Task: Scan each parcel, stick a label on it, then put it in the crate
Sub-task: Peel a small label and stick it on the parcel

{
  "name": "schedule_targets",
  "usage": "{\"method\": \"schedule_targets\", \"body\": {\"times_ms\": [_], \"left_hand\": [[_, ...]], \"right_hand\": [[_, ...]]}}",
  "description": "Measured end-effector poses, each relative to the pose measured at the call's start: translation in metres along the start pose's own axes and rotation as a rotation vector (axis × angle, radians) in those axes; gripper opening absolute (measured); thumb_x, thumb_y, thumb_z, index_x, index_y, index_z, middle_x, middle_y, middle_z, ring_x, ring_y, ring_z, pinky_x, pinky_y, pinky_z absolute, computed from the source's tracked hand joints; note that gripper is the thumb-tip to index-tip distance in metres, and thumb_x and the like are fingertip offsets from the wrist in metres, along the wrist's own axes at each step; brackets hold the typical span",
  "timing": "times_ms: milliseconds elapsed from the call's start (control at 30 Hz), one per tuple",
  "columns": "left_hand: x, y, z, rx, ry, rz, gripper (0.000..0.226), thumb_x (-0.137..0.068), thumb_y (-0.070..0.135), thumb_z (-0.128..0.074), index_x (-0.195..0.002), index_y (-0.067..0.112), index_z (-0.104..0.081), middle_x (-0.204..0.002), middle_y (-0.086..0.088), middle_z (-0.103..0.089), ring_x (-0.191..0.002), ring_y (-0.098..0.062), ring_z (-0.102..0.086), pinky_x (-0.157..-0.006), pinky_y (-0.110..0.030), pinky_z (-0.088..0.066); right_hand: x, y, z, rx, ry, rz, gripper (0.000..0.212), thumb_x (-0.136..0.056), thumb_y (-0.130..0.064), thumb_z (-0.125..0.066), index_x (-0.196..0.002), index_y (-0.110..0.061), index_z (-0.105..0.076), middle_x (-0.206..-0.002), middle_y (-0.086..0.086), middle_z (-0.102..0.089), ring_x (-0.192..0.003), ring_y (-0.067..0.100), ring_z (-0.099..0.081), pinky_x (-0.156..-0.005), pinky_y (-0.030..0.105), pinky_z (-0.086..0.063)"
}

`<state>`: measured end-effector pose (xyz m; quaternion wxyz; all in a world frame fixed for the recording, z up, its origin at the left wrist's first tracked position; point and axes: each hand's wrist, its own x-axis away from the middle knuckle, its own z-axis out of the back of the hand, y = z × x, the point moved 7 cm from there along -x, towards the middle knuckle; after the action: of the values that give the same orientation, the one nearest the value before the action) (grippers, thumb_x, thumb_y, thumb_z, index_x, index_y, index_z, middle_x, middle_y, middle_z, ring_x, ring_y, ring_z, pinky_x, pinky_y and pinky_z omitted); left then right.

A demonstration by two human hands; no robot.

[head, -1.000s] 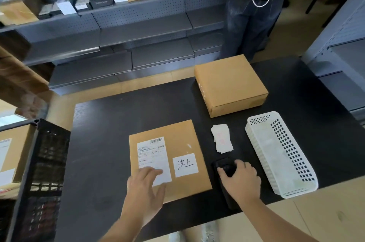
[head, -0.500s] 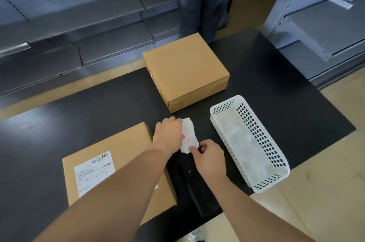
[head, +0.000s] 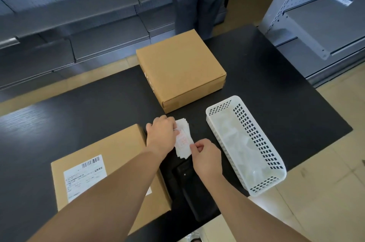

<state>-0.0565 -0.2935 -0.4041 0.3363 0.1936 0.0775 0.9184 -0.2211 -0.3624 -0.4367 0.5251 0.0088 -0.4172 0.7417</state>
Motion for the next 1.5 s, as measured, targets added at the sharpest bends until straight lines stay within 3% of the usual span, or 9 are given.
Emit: {"method": "schedule_targets", "body": {"times_ms": [267, 400, 567, 700, 867, 1033, 1133, 1300, 1500], "left_hand": [[0.000, -0.002, 0.011, 0.024, -0.001, 0.030, 0.019, -0.101, 0.032, -0.056, -0.118, 0.029, -0.064, -0.109, 0.006, -0.068, -0.106, -0.018, -0.059, -0.098, -0.039, -0.034], [0.008, -0.006, 0.023, 0.120, 0.000, 0.056, 0.006, -0.100, 0.031, -0.059, -0.101, 0.029, -0.064, -0.097, 0.007, -0.066, -0.096, -0.019, -0.060, -0.093, -0.039, -0.039], [0.028, -0.017, 0.071, 0.442, -0.017, 0.071, 0.006, -0.099, 0.025, -0.063, -0.093, 0.023, -0.065, -0.083, 0.009, -0.062, -0.076, -0.006, -0.057, -0.065, -0.022, -0.043], [0.060, -0.034, 0.135, 0.533, 0.028, 0.069, 0.013, -0.098, 0.024, -0.064, -0.086, 0.023, -0.064, -0.080, 0.011, -0.061, -0.073, -0.006, -0.056, -0.059, -0.017, -0.036], [0.114, -0.058, 0.216, 0.628, 0.148, 0.097, 0.016, -0.100, 0.029, -0.061, -0.090, 0.022, -0.071, -0.084, 0.008, -0.068, -0.078, -0.010, -0.063, -0.064, -0.022, -0.044], [0.174, -0.079, 0.291, 0.856, 0.331, 0.150, 0.019, -0.099, 0.033, -0.062, -0.090, 0.021, -0.073, -0.086, 0.000, -0.073, -0.080, -0.020, -0.066, -0.066, -0.031, -0.050], [0.208, -0.083, 0.333, 0.963, 0.443, 0.139, 0.015, -0.100, 0.030, -0.061, -0.097, 0.022, -0.073, -0.092, 0.009, -0.074, -0.090, -0.010, -0.067, -0.071, -0.021, -0.045], [0.256, -0.082, 0.384, 1.112, 0.536, 0.074, 0.015, -0.099, 0.028, -0.062, -0.098, 0.019, -0.073, -0.094, 0.010, -0.076, -0.092, -0.010, -0.068, -0.079, -0.024, -0.048], [0.300, -0.085, 0.442, 0.958, 0.687, -0.029, 0.012, -0.087, 0.024, -0.077, -0.096, 0.024, -0.069, -0.093, 0.001, -0.071, -0.081, -0.011, -0.063, -0.076, -0.025, -0.052]], "right_hand": [[0.003, -0.014, 0.009, 0.014, 0.069, 0.061, 0.009, -0.099, -0.029, -0.066, -0.100, -0.023, -0.073, -0.087, -0.010, -0.066, -0.075, 0.003, -0.062, -0.061, 0.011, -0.042], [0.011, -0.026, 0.020, -0.091, 0.103, 0.088, 0.011, -0.099, -0.022, -0.063, -0.089, -0.022, -0.065, -0.080, -0.009, -0.061, -0.071, 0.004, -0.057, -0.058, 0.012, -0.037], [0.027, -0.061, 0.033, -0.227, 0.074, 0.134, 0.003, -0.097, -0.026, -0.066, -0.098, -0.026, -0.063, -0.093, -0.009, -0.064, -0.085, 0.006, -0.062, -0.065, 0.012, -0.042], [0.051, -0.109, 0.047, -0.400, -0.060, 0.153, 0.027, -0.092, -0.029, -0.073, -0.112, -0.029, -0.056, -0.107, -0.014, -0.061, -0.098, 0.004, -0.062, -0.069, 0.014, -0.047], [0.094, -0.186, 0.071, -0.542, -0.161, 0.243, 0.027, -0.094, -0.027, -0.071, -0.117, -0.030, -0.058, -0.108, -0.010, -0.068, -0.098, 0.007, -0.067, -0.083, 0.026, -0.056], [0.154, -0.268, 0.103, -0.652, -0.259, 0.375, 0.009, -0.099, -0.023, -0.066, -0.099, -0.031, -0.062, -0.100, -0.005, -0.073, -0.086, 0.013, -0.071, -0.062, 0.016, -0.053], [0.189, -0.309, 0.121, -0.684, -0.271, 0.468, 0.006, -0.098, -0.022, -0.067, -0.102, -0.026, -0.067, -0.096, -0.004, -0.076, -0.085, 0.013, -0.072, -0.067, 0.019, -0.056], [0.241, -0.359, 0.152, -0.703, -0.272, 0.648, 0.005, -0.097, -0.019, -0.068, -0.101, -0.019, -0.071, -0.083, 0.000, -0.075, -0.076, 0.013, -0.068, -0.072, 0.024, -0.058], [0.280, -0.396, 0.190, -0.526, -0.250, 0.860, 0.007, -0.096, -0.016, -0.068, -0.094, -0.019, -0.073, -0.081, -0.002, -0.074, -0.069, 0.006, -0.063, -0.064, 0.018, -0.054]]}}
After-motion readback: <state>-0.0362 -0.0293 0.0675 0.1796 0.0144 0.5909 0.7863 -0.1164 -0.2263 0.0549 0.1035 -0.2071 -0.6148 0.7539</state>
